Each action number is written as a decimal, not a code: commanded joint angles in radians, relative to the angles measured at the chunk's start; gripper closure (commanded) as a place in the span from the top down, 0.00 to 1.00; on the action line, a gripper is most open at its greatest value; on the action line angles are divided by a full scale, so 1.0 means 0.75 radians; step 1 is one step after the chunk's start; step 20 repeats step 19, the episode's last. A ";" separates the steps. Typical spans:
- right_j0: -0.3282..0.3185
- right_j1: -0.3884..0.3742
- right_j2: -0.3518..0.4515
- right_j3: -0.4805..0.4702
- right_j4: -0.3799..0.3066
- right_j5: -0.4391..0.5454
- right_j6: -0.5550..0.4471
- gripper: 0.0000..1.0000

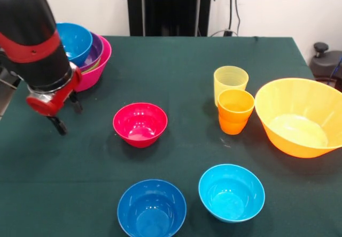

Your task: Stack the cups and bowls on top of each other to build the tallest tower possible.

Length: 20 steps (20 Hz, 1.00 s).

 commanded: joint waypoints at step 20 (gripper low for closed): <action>0.024 -0.021 0.181 0.315 0.020 -0.122 0.061 1.00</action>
